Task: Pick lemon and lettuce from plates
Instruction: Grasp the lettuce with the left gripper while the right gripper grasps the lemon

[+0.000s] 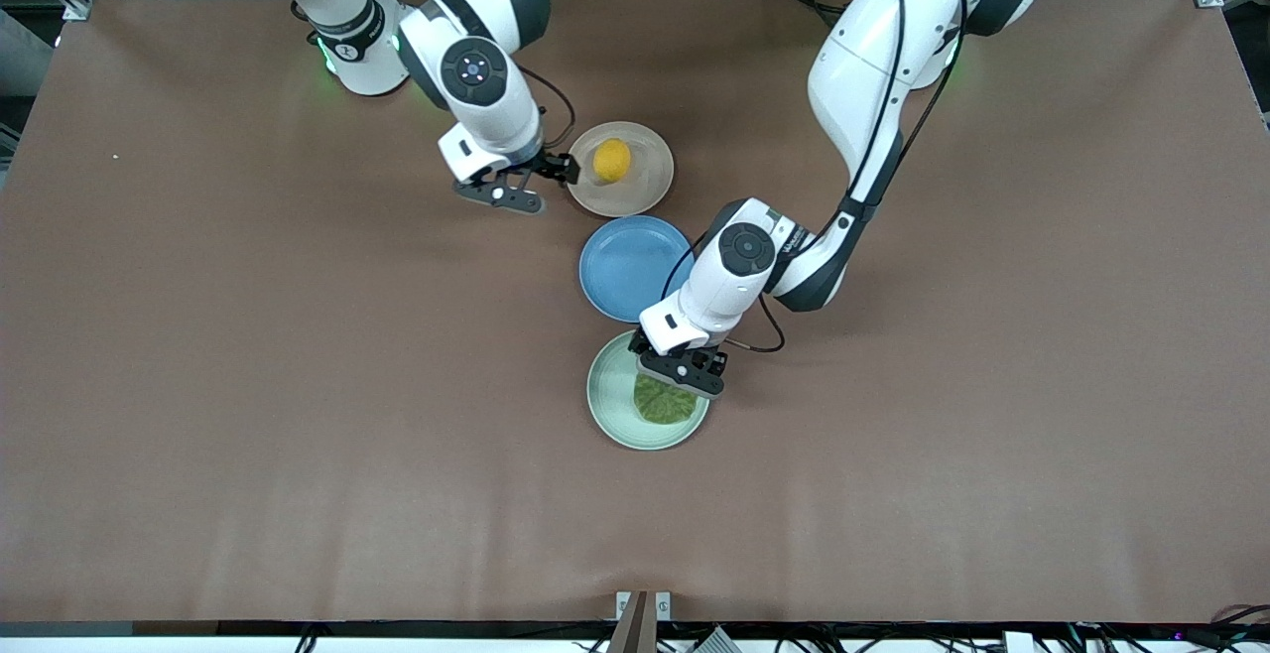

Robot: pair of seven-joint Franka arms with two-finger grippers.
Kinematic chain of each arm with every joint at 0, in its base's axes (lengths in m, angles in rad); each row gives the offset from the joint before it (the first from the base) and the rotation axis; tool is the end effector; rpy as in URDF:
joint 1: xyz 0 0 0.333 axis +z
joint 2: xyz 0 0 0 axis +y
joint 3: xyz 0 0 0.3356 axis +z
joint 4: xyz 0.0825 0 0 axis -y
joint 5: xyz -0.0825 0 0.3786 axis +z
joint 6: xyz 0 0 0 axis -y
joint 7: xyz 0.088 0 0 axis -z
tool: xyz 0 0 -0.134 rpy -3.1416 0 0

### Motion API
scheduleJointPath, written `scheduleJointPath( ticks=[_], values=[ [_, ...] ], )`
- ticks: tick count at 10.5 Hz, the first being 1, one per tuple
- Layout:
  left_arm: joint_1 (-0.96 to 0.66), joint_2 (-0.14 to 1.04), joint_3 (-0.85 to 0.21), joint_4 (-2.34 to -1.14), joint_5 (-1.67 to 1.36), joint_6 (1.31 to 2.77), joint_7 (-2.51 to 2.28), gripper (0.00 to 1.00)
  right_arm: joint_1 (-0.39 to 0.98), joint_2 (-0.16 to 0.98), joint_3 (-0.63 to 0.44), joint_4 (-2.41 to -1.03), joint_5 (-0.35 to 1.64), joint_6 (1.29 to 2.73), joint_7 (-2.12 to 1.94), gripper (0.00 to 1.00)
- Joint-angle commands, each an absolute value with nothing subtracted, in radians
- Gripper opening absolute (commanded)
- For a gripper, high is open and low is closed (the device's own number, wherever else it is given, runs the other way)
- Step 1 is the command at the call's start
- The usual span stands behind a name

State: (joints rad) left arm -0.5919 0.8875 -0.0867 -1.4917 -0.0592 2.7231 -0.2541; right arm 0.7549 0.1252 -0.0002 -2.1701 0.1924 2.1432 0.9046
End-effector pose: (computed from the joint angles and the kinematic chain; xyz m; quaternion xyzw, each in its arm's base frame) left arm 0.6022 -0.4666 0.1692 0.9706 -0.1621 0.1324 0.1191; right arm 0.3772 0.3717 0.3216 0.9854 -0.1322 -0.1075 0.0041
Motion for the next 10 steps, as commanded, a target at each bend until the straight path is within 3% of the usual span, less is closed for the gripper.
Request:
scheduleJointPath(
  ticks=[1, 3, 7, 10],
  values=[
    [-0.620, 0.897, -0.058, -1.468, -0.072, 2.734, -0.288, 0.47, 0.898, 0.201, -0.011, -2.171, 0.225, 2.248, 1.046, 1.00],
    [-0.620, 0.896, -0.058, -1.470, -0.072, 2.734, -0.310, 0.01, 0.980, 0.271, -0.011, -2.171, 0.225, 2.357, 1.101, 1.00],
    [-0.601, 0.849, -0.055, -1.474, -0.072, 2.665, -0.316, 0.00, 1.038, 0.321, -0.011, -2.172, 0.225, 2.422, 1.144, 1.00],
    [-0.572, 0.740, -0.029, -1.473, -0.078, 2.539, -0.318, 0.00, 1.040, 0.336, -0.012, -2.193, 0.216, 2.425, 1.143, 1.00]
  ],
)
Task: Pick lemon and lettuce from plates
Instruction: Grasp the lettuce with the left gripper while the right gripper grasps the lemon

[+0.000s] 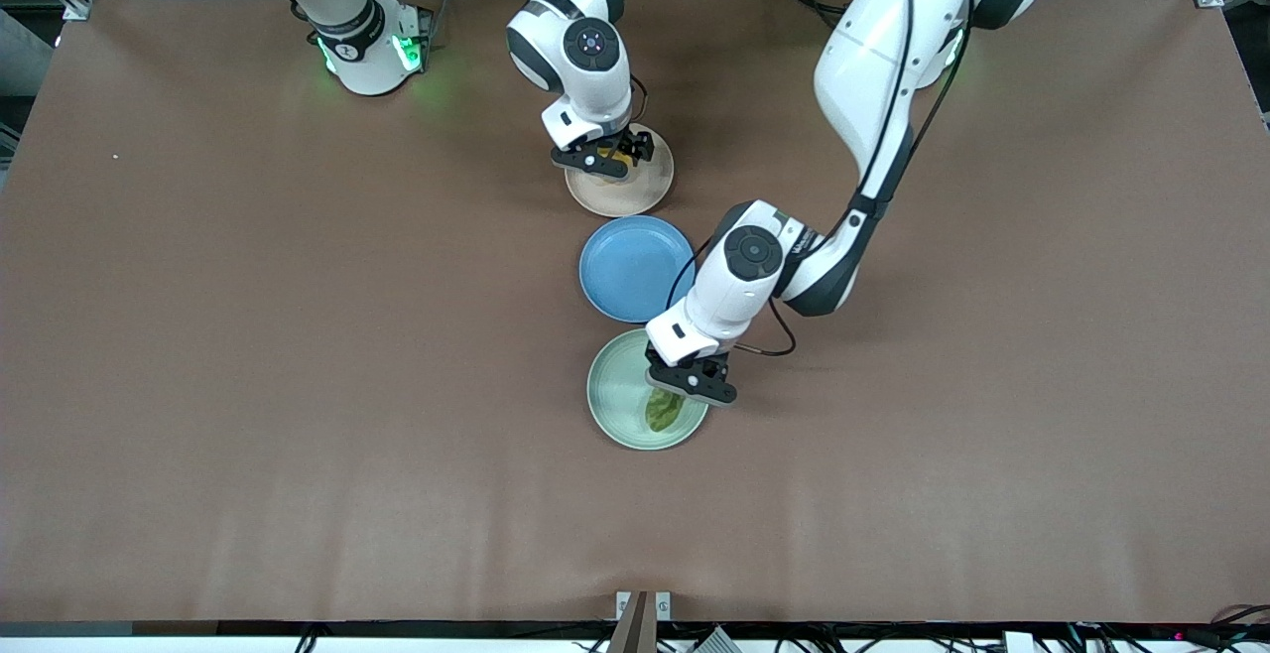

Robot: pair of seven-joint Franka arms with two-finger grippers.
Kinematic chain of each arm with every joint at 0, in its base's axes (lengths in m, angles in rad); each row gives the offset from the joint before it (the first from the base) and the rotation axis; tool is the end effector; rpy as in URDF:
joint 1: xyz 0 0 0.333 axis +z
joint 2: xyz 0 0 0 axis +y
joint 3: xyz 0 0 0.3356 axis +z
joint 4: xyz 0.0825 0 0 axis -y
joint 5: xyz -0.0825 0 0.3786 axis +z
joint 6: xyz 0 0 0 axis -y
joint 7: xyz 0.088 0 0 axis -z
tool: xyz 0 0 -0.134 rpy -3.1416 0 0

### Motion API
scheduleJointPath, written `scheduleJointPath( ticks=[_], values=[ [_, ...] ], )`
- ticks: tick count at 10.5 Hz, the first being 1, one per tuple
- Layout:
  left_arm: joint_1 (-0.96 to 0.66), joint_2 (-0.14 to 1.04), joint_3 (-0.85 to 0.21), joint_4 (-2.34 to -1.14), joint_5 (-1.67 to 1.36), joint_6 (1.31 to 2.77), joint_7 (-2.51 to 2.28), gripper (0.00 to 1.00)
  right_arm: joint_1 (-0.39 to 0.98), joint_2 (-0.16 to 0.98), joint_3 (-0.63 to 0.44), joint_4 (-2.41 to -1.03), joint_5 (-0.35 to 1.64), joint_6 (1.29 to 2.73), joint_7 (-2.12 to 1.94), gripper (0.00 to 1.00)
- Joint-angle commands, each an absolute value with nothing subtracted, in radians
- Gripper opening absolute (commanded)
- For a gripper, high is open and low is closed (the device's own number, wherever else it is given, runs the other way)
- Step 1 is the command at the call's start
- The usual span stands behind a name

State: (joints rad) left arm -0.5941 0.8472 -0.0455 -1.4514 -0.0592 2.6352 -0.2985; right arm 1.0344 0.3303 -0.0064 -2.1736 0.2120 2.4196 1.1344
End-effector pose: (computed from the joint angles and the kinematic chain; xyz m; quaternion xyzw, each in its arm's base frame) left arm 0.6235 -0.4536 0.2061 0.9761 -0.1341 0.1341 0.1061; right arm 0.2828 0.4780 0.2280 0.9878 -0.1349 -0.0775 0.0061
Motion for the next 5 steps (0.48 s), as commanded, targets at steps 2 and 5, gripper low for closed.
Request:
scheduleJointPath(
  ticks=[2, 5],
  values=[
    [-0.516, 0.662, -0.038, -1.474, -0.083, 2.453, -0.314, 0.00, 1.049, 0.353, -0.012, -2.194, 0.215, 2.430, 1.143, 1.00],
    [-0.408, 0.594, -0.055, -1.474, -0.109, 2.303, -0.299, 0.00, 1.051, 0.371, -0.011, -2.194, 0.218, 2.463, 1.144, 1.00]
  ],
)
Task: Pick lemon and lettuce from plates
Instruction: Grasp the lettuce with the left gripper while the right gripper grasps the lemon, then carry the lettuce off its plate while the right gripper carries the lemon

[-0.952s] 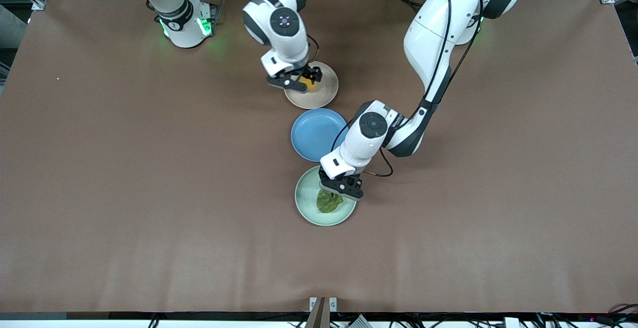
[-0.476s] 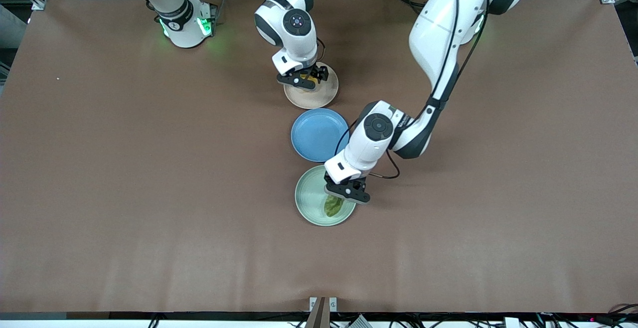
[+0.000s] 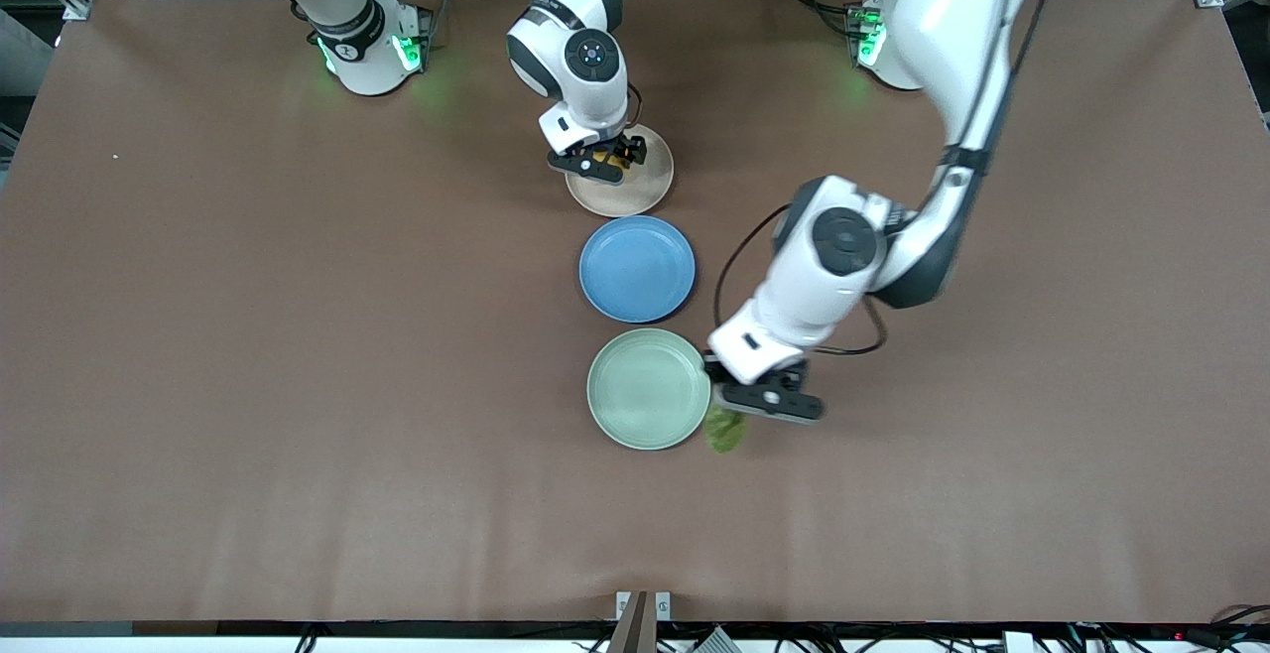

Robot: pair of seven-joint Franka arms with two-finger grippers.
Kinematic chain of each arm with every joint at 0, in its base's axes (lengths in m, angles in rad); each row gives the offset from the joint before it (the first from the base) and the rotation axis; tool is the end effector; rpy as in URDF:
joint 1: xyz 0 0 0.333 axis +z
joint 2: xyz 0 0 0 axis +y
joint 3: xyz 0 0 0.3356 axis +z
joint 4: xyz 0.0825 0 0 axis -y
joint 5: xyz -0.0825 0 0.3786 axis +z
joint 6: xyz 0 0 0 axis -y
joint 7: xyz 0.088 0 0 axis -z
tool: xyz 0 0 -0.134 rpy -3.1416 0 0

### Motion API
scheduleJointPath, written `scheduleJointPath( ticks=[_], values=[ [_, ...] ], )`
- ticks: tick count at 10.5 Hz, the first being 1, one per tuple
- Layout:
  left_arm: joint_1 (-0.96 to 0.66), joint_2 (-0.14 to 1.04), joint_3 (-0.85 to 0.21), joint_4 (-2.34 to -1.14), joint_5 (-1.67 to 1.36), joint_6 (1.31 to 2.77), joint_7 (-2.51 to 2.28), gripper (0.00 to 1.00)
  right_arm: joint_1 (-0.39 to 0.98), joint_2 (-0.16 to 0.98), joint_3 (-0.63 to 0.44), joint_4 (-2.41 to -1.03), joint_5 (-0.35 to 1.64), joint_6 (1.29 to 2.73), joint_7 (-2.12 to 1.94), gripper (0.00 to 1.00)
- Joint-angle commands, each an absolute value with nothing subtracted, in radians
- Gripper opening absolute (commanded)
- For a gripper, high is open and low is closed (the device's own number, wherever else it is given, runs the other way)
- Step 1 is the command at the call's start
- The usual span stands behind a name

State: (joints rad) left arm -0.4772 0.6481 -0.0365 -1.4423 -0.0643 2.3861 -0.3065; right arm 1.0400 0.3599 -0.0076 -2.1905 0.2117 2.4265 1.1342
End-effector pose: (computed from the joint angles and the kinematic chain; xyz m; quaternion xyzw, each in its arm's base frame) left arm 0.6648 -0.3707 0.3322 0.9854 -0.0772 0.1209 0.0914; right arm 0.2762 0.4711 0.2061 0.9871 -0.1341 -0.0843 0.0249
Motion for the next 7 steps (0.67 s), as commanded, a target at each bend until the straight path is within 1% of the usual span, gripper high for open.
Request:
scheduleJointPath(
  ticks=[1, 3, 4, 5, 7],
  values=[
    [-0.379, 0.588, -0.055, -1.474, -0.109, 2.268, -0.288, 0.00, 1.058, 0.377, -0.011, -2.194, 0.218, 2.471, 1.144, 0.93],
    [-0.283, 0.578, -0.055, -1.486, -0.110, 2.144, -0.203, 0.00, 1.068, 0.385, -0.012, -2.192, 0.218, 2.497, 1.152, 0.30],
    [-0.222, 0.580, -0.055, -1.494, -0.109, 2.090, -0.127, 0.00, 1.068, 0.387, -0.012, -2.194, 0.218, 2.516, 1.152, 0.08],
    [-0.180, 0.581, -0.054, -1.502, -0.109, 2.060, -0.076, 0.00, 1.066, 0.384, -0.012, -2.194, 0.218, 2.516, 1.152, 0.00],
    [-0.118, 0.584, -0.054, -1.551, -0.103, 2.045, -0.017, 0.00, 1.058, 0.358, -0.018, -2.194, 0.218, 2.502, 1.152, 0.00]
  ],
)
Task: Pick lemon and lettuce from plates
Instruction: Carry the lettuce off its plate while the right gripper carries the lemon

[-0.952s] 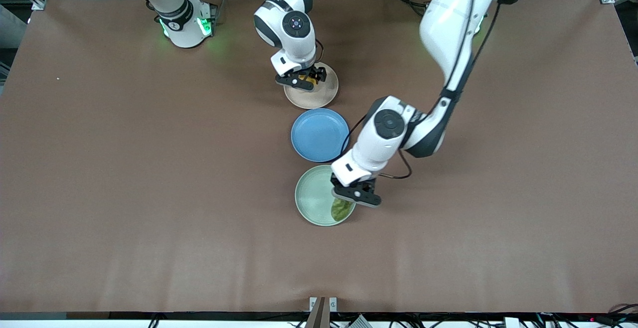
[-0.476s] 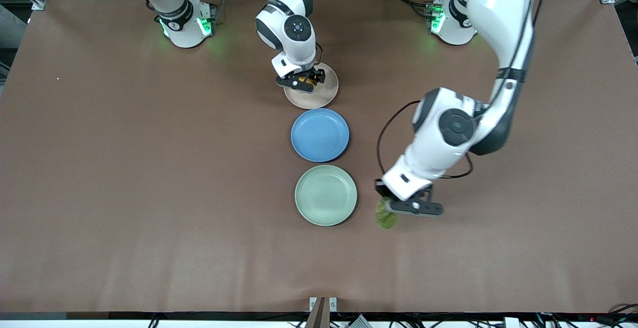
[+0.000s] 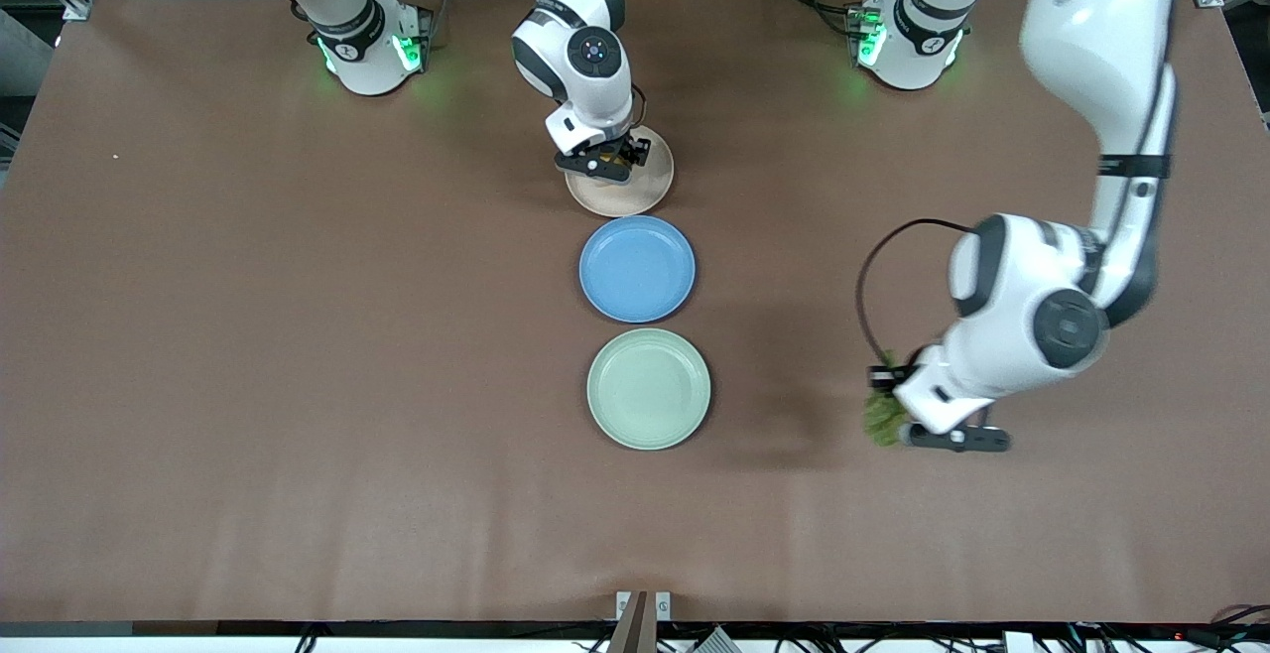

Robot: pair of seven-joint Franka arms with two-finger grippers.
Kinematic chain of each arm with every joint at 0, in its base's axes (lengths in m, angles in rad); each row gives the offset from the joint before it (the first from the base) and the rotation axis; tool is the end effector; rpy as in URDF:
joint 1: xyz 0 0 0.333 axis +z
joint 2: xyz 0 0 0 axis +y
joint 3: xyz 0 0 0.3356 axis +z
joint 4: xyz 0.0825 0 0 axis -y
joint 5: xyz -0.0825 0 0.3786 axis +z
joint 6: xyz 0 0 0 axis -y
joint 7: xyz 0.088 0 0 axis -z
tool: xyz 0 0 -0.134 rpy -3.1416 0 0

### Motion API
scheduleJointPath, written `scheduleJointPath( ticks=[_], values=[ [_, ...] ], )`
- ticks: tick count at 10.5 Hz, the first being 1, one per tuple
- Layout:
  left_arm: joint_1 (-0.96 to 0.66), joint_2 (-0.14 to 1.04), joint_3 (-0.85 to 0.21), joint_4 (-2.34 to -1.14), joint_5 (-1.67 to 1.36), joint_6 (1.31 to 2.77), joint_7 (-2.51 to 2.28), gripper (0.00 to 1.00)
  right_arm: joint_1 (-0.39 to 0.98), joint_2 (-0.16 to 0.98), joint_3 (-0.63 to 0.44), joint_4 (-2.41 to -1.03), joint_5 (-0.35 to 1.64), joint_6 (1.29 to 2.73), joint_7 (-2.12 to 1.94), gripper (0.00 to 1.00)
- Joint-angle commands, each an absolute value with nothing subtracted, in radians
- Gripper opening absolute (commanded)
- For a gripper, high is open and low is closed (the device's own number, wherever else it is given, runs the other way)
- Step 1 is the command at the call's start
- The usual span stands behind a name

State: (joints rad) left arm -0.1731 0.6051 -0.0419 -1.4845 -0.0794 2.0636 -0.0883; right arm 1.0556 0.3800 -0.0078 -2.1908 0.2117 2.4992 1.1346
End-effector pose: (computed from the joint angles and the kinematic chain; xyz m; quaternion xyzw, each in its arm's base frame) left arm 0.6964 -0.1534 0.3104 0.9980 -0.0405 -0.0197 0.0442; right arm 0.2747 0.4805 0.2002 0.9892 -0.1296 -0.0685 0.0044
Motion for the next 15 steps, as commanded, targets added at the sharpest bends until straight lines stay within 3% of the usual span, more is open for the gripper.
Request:
scheduleJointPath(
  ticks=[1, 4, 6, 7, 9, 11, 15],
  values=[
    [-0.100, 0.591, -0.054, -1.574, -0.101, 2.045, -0.018, 0.00, 1.049, 0.335, -0.024, -2.194, 0.218, 2.502, 1.152, 0.00],
    [-0.060, 0.610, -0.054, -1.632, -0.109, 2.046, -0.026, 0.00, 1.039, 0.269, -0.142, -2.184, 0.210, 2.502, 1.132, 0.00],
    [-0.043, 0.632, -0.051, -1.635, -0.104, 2.055, -0.025, 0.20, 1.039, 0.258, -0.228, -2.177, 0.198, 2.499, 1.050, 0.00],
    [-0.031, 0.632, -0.051, -1.634, -0.097, 2.056, -0.023, 0.35, 1.037, 0.244, -0.262, -2.177, 0.196, 2.453, 0.999, 0.00],
    [-0.034, 0.634, -0.048, -1.625, -0.083, 2.056, -0.029, 1.00, 1.039, 0.230, -0.372, -2.171, 0.152, 2.384, 0.906, 0.00],
    [-0.040, 0.617, -0.048, -1.618, -0.081, 2.051, -0.032, 1.00, 1.007, 0.245, -0.449, -2.164, 0.140, 2.387, 0.748, 0.00],
    [-0.041, 0.447, -0.052, -1.585, 0.065, 1.985, -0.029, 1.00, 0.781, 0.258, -0.454, -2.161, 0.140, 2.388, 0.377, 0.00]
  ],
)
